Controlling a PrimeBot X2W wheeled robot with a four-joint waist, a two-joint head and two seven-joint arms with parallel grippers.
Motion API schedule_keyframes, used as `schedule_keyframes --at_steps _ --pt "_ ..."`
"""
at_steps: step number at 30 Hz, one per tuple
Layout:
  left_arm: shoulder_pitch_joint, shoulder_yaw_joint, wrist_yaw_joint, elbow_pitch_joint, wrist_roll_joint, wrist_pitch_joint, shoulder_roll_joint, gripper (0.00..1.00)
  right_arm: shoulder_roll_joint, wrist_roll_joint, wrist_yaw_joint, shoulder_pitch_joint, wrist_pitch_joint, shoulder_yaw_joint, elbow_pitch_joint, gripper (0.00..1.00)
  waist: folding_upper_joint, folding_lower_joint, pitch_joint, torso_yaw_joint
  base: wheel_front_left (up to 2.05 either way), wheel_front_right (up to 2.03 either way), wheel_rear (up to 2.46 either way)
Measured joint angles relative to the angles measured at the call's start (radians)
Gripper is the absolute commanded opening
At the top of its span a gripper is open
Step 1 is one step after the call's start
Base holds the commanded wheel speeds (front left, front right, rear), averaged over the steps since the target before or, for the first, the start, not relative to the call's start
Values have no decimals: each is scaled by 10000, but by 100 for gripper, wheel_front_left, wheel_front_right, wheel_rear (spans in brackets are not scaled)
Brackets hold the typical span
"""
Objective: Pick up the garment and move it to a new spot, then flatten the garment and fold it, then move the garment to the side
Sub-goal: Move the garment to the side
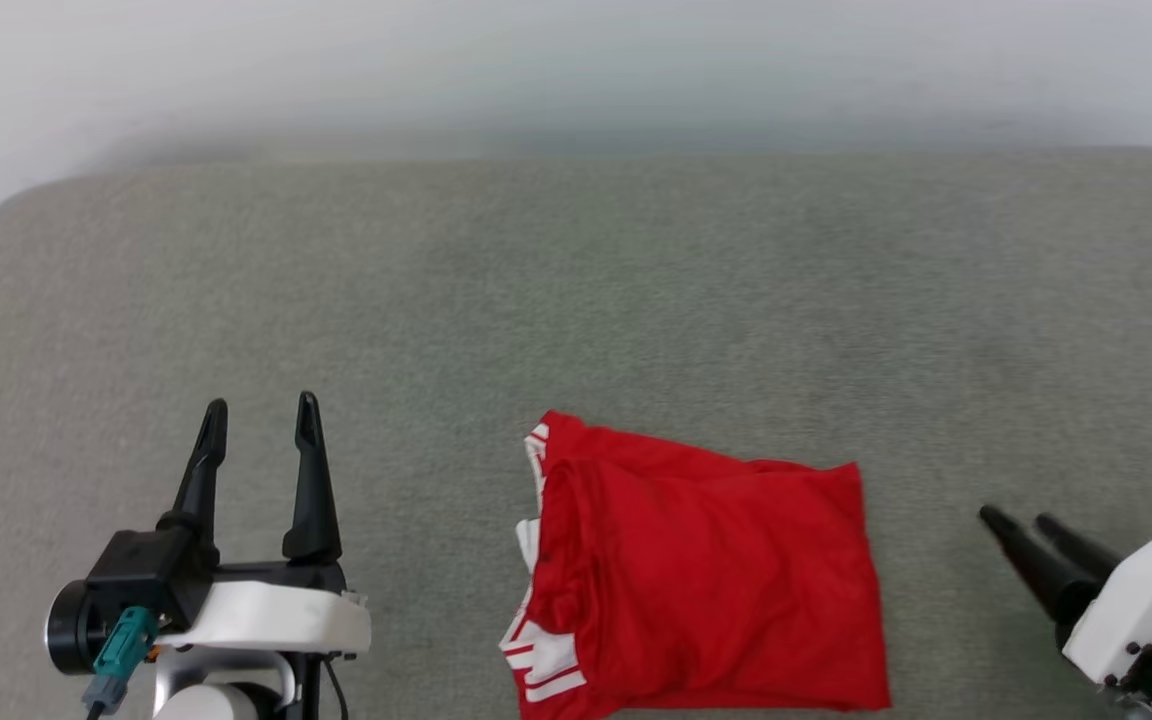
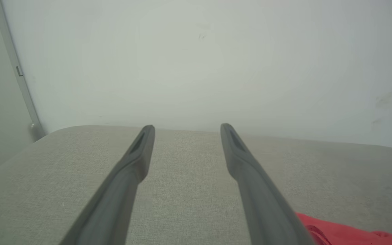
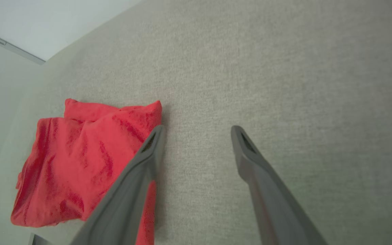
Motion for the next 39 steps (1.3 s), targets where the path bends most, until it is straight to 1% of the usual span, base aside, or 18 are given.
schedule_keyframes --at_steps 3,6,9,15,16,17,18,19,22,25,29,32,36,39 --pt "-151 104 -209 -19 176 0 -265 100 84 675 0 -91 1051 293 318 100 0 0 286 320 0 0 0" --pt "-334 201 -426 0 349 0 -516 100 347 1452 2 -273 1864 729 587 100 0 1 605 604 0 0 0" --pt "-465 353 -677 50 441 0 -732 100 431 2006 2 -567 2211 1020 920 100 0 1 943 833 0 0 0" --pt "-672 677 -1099 288 717 0 -1122 100 495 2468 23 -981 2629 1269 1603 100 0 1 1392 1171 0 0 0" --pt "-698 746 -1156 313 794 0 -1175 100 512 2548 29 -1027 2679 1271 1664 47 0 1 1419 1196 0 0 0" --pt "-721 802 -1221 339 855 0 -1220 100 525 2592 29 -1081 2738 1289 1720 28 0 1 1426 1199 0 0 0" --pt "-724 848 -1294 368 905 0 -1260 100 529 2604 29 -1114 2763 1315 1772 2 0 1 1411 1185 0 0 0" --pt "-720 899 -1344 395 959 0 -1290 100 546 2614 25 -1130 2809 1358 1812 0 0 1 1383 1157 0 0 0" --pt "-705 1020 -1561 472 1043 0 -1409 100 667 2736 8 -1164 2982 1586 1820 0 0 1 1262 1055 0 0 0" --pt "-587 1143 -1682 568 1170 0 -1448 100 585 2479 4 -1220 2901 1839 1622 0 0 1 1086 880 0 0 0" --pt "-413 1348 -1843 617 1260 0 -1450 100 113 1590 4 -1553 2660 2253 1354 0 0 2 847 461 0 0 0" --pt "-278 1488 -1925 594 1352 0 -1402 100 -295 627 6 -1718 2562 2527 1308 0 0 1 702 12 0 0 0" --pt "-211 1546 -2015 508 1480 0 -1304 100 -800 -583 6 -2054 2305 2535 1597 0 0 1 610 -745 0 0 0" --pt "-240 1517 -2069 380 1567 0 -1250 100 -947 -1241 6 -2336 2031 2364 1954 0 0 1 613 -1368 0 0 0"
